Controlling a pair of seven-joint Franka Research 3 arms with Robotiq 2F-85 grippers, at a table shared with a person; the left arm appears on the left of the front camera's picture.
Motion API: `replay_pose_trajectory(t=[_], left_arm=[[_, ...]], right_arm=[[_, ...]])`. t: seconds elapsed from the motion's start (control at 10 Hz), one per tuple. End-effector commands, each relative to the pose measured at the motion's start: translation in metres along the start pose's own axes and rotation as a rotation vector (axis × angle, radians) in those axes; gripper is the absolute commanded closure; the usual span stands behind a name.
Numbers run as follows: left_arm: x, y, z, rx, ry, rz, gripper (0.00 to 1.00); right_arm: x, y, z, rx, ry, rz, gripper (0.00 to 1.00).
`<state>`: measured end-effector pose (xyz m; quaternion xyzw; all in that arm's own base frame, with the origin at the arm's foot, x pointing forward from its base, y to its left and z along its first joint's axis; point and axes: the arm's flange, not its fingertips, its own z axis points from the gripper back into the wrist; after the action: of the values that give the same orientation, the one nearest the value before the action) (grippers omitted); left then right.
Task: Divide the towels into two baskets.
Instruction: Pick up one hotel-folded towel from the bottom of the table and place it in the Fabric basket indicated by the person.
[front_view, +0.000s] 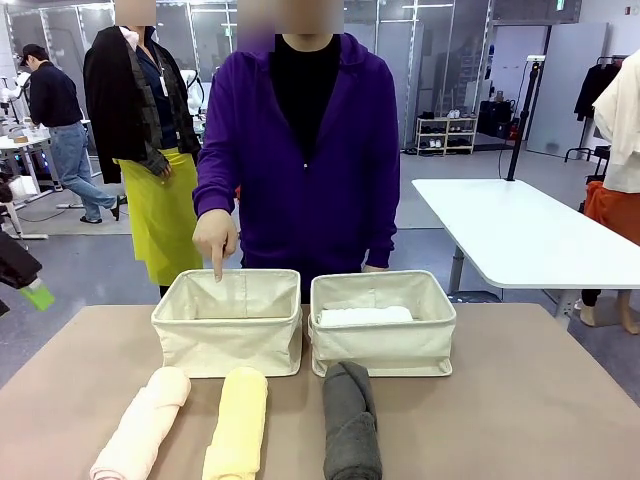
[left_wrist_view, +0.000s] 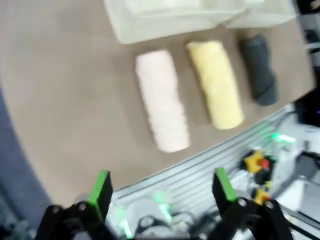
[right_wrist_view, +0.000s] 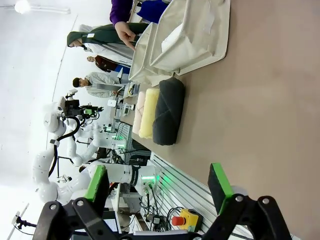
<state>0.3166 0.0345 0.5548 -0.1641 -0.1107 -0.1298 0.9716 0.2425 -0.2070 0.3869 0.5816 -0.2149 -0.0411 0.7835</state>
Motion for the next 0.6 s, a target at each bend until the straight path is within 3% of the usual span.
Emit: replay_pose_trajectory(t=[0.0, 0.2, 0.4, 0.5], left_arm=[[-0.008, -0.015, -0.023, 0.152, 0.012, -0.234, 0.0], [-0.015, -0.024, -0.052, 0.117, 0.033, -0.356, 0.0], [-0.025, -0.039, -0.071, 0.148, 0.052, -0.368, 0.0], [-0.027, -0.043, -0.075, 0.145, 0.011, -0.373, 0.0]], right_arm=[[-0.001, 0.002, 0.002, -0.004, 0.01, 0.007, 0.0], [-0.001, 0.002, 0.002, -0.004, 0.01, 0.007, 0.0], [-0.001, 0.002, 0.002, -0.004, 0.01, 0.007, 0.0], [-0.001, 0.002, 0.002, -0.004, 0.01, 0.007, 0.0]])
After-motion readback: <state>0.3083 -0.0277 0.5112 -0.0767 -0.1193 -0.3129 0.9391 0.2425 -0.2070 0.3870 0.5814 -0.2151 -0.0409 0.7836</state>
